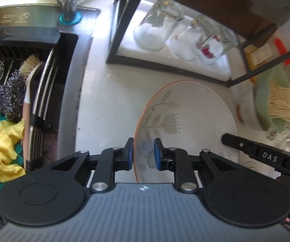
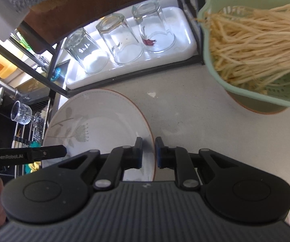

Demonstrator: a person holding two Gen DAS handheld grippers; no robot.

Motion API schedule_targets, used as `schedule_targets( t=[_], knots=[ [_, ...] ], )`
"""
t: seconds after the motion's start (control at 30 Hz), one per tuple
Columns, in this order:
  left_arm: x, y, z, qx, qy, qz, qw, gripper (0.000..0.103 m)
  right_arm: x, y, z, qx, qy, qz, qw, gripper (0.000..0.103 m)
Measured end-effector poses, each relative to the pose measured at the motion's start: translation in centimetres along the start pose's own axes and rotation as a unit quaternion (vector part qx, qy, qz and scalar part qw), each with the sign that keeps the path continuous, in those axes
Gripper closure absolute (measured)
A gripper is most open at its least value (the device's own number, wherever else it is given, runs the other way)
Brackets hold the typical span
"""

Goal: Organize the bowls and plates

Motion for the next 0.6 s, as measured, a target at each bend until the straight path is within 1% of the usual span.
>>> schedule_targets(
  t=[0.17, 0.3, 0.4, 0.5, 0.6],
  knots=[
    [1.6, 0.0, -2.5, 0.016, 0.029, -0.005, 0.9994, 0.080, 0.5, 0.2, -3.0, 0.007, 0.001, 0.010, 1.000, 0.088],
    [3.6, 0.2, -4.2, 0.031, 0.041, 0.011, 0.9986, 0.080, 1.2, 0.5, -5.7, 0.027, -0.005, 0.022, 0.999, 0.088],
    [5.1, 1.0, -5.1, 0.039, 0.047, 0.020, 0.9979, 0.080, 1.8, 1.0, -7.6, 0.047, -0.002, 0.025, 0.999, 0.088],
    [6.4, 2.1, -5.2, 0.035, 0.050, 0.038, 0.9974, 0.080, 2.8, 1.8, -9.0, 0.059, 0.002, 0.036, 0.998, 0.088],
    [7.5, 3.3, -5.0, 0.025, 0.055, 0.047, 0.9971, 0.080, 3.8, 2.6, -10.0, 0.061, 0.002, 0.045, 0.997, 0.088]
  ],
)
Point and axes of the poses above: each gripper's, at about its wrist camera, not at the fingertips, and z roughly the way its jaws point, x to its right, y to its underside, the point moved 6 cm from there along z, roughly the way its jaws point, and after that the axes turned 2 degrees about -y, right-handed, at the moved point
